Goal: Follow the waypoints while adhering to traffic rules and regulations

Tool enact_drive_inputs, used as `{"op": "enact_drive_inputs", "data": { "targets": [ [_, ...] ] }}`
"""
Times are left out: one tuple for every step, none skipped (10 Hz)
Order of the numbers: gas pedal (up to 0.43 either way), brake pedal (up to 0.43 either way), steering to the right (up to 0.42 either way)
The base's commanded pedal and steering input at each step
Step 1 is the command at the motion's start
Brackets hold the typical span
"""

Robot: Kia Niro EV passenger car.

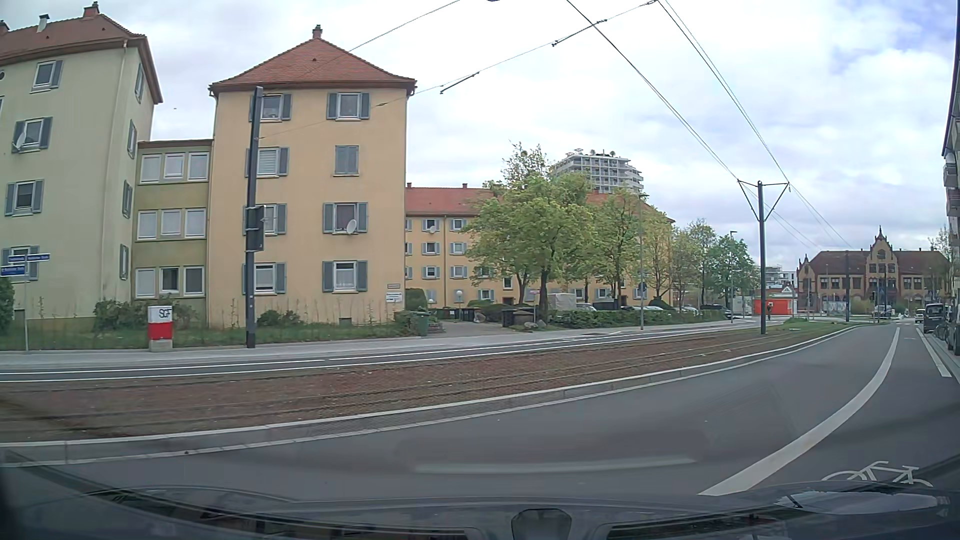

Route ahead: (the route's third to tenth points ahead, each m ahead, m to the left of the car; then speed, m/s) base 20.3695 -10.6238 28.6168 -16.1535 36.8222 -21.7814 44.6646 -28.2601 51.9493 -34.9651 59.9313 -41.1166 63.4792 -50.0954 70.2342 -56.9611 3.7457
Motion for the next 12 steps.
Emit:
{"op": "enact_drive_inputs", "data": {
  "targets": [
    [0.169,0.0,0.322],
    [0.169,0.0,0.33],
    [0.157,0.0,0.337],
    [0.157,0.0,0.34],
    [0.157,0.0,0.343],
    [0.157,0.0,0.343],
    [0.157,0.0,0.343],
    [0.157,0.0,0.342],
    [0.157,0.0,0.34],
    [0.157,0.0,0.335],
    [0.157,0.0,0.331],
    [0.157,0.0,0.319]
  ]
}}
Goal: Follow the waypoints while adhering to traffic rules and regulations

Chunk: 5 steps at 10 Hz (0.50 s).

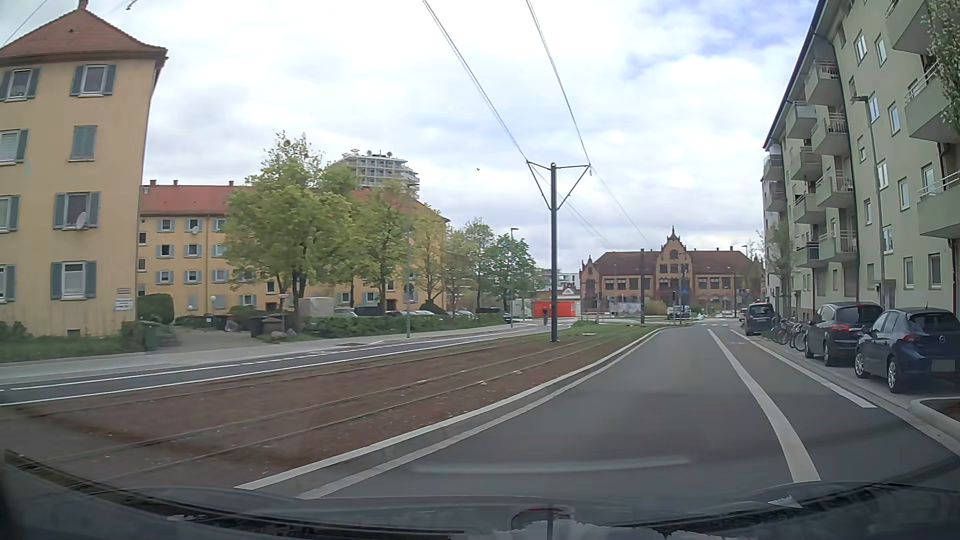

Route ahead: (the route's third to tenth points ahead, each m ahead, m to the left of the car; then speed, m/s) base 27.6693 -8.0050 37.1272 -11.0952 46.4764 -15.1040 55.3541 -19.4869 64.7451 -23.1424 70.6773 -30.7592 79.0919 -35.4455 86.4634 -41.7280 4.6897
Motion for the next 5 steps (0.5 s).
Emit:
{"op": "enact_drive_inputs", "data": {
  "targets": [
    [0.157,0.0,0.299],
    [0.157,0.0,0.277],
    [0.157,0.0,0.254],
    [0.157,0.0,0.233],
    [0.157,0.0,0.216]
  ]
}}
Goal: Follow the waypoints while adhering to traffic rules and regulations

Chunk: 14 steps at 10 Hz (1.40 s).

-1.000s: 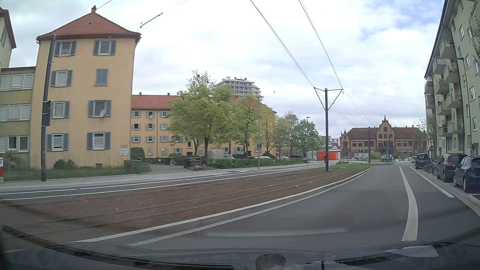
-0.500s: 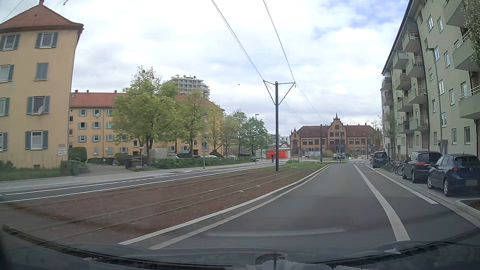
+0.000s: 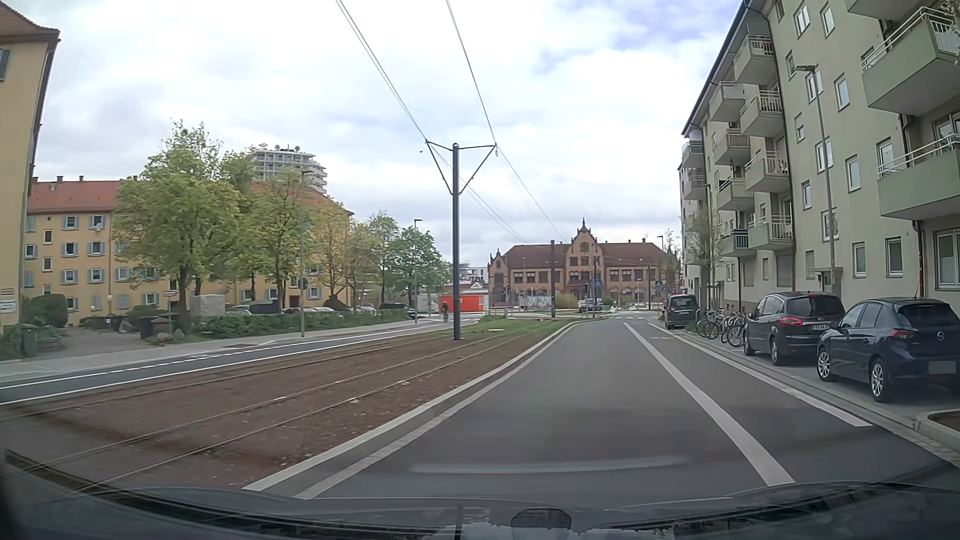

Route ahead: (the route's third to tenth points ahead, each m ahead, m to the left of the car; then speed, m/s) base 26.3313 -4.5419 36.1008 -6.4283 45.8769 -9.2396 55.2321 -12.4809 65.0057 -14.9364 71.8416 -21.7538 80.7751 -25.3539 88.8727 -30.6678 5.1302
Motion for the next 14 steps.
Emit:
{"op": "enact_drive_inputs", "data": {
  "targets": [
    [0.157,0.0,0.189],
    [0.157,0.0,0.165],
    [0.157,0.0,0.141],
    [0.169,0.0,0.126],
    [0.169,0.0,0.107],
    [0.169,0.0,0.089],
    [0.169,0.0,0.077],
    [0.169,0.0,0.063],
    [0.169,0.0,0.049],
    [0.169,0.0,0.04],
    [0.169,0.0,0.031],
    [0.169,0.0,0.022],
    [0.169,0.0,0.014],
    [0.169,0.0,0.011]
  ]
}}
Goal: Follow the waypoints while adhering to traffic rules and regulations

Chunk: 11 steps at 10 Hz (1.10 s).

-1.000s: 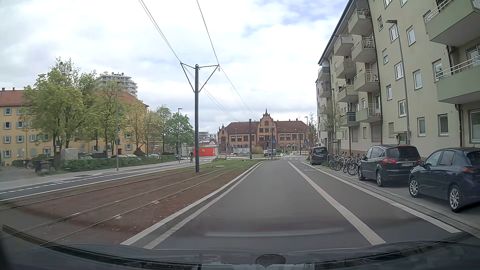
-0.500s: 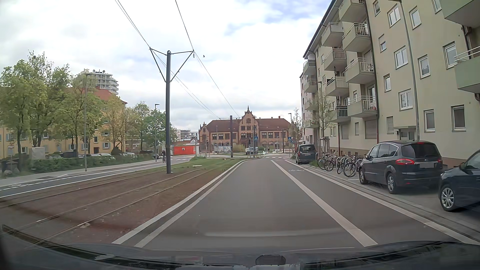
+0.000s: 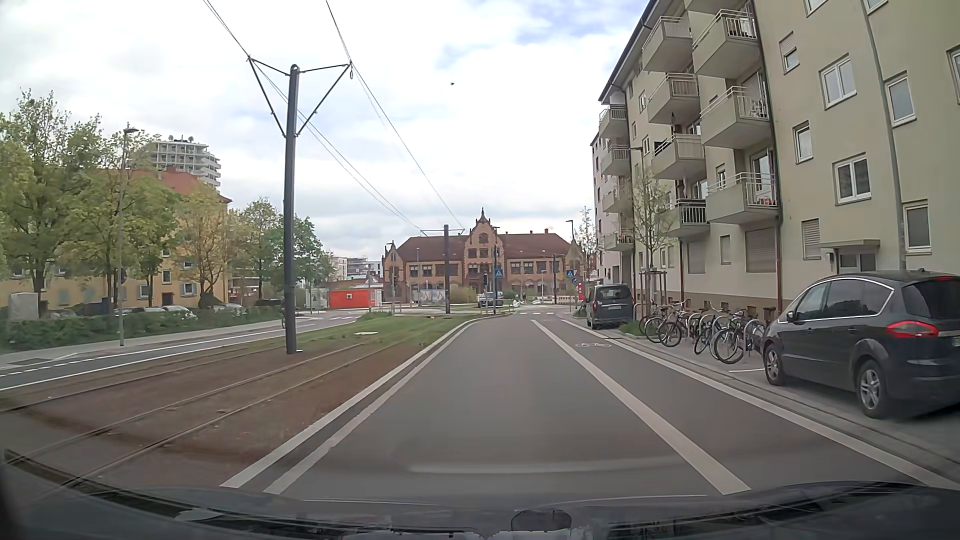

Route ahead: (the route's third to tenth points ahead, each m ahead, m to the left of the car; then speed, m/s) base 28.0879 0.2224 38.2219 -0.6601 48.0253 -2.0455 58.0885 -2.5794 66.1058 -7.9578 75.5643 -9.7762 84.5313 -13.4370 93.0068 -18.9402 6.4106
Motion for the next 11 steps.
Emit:
{"op": "enact_drive_inputs", "data": {
  "targets": [
    [0.169,0.0,0.009],
    [0.169,0.0,0.009],
    [0.169,0.0,0.007],
    [0.169,0.0,0.007],
    [0.177,0.0,0.007],
    [0.189,0.0,0.007],
    [0.189,0.0,0.007],
    [0.189,0.0,0.006],
    [0.189,0.0,0.005],
    [0.189,0.0,0.005],
    [0.189,0.0,0.004]
  ]
}}
